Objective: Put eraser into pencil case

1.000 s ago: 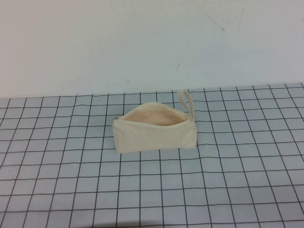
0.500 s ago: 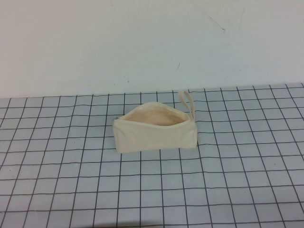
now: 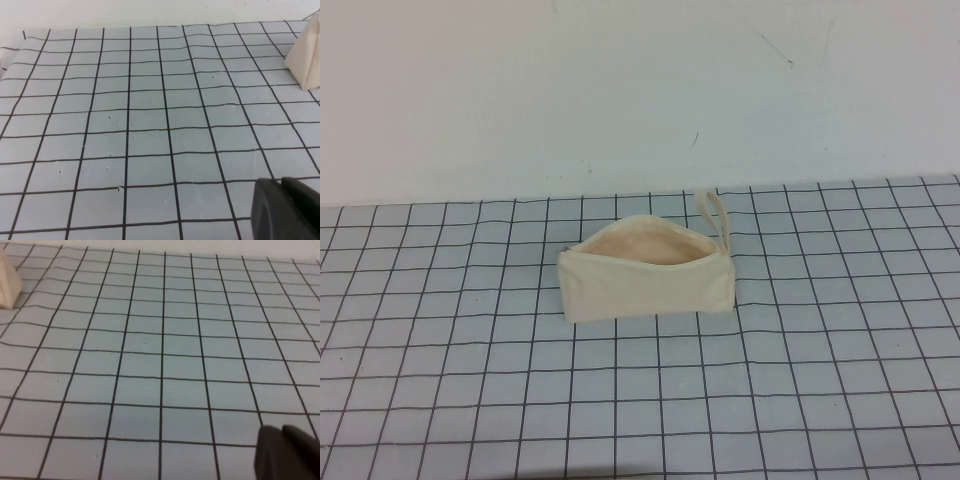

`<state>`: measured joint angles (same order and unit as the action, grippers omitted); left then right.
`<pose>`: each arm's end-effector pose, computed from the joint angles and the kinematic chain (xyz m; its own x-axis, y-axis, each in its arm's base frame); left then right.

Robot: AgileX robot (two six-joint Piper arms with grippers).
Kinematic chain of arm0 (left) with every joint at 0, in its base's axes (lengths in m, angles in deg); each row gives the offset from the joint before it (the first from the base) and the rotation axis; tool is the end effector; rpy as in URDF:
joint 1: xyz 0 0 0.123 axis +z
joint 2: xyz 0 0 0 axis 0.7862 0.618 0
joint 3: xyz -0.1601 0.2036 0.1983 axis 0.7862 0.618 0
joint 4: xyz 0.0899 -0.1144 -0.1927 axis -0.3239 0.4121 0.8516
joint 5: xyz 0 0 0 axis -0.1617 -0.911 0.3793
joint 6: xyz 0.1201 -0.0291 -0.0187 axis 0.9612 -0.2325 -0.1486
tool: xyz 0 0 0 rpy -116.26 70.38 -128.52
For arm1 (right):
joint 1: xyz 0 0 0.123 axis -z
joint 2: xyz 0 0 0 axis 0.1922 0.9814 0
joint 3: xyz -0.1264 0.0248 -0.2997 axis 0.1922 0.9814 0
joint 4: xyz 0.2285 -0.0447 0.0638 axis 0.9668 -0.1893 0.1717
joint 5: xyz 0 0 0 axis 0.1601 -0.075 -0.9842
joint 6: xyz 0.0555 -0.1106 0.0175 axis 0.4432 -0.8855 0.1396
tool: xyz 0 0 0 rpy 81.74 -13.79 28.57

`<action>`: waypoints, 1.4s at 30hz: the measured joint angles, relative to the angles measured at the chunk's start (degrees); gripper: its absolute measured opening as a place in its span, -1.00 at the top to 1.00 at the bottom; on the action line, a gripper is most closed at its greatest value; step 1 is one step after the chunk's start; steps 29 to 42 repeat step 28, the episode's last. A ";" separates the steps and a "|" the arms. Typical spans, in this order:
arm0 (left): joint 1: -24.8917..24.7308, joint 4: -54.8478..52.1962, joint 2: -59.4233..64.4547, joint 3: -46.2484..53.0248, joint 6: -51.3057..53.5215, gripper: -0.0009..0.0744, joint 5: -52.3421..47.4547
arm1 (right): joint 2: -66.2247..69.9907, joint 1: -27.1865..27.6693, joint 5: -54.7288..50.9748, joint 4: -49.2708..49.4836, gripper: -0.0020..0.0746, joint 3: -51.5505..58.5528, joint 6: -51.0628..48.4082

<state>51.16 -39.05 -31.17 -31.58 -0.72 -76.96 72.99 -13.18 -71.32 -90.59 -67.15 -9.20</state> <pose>0.0344 -0.0057 0.1679 -0.2561 -0.0458 -0.9656 0.0397 0.9975 -0.0579 0.0342 -0.0008 0.1646 -0.2659 -0.0871 -0.9601 -0.0401 0.9960 -0.0792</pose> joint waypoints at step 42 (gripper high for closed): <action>0.00 0.00 0.00 0.00 0.00 0.98 0.00 | 0.00 0.00 -1.19 0.32 0.95 -0.18 4.46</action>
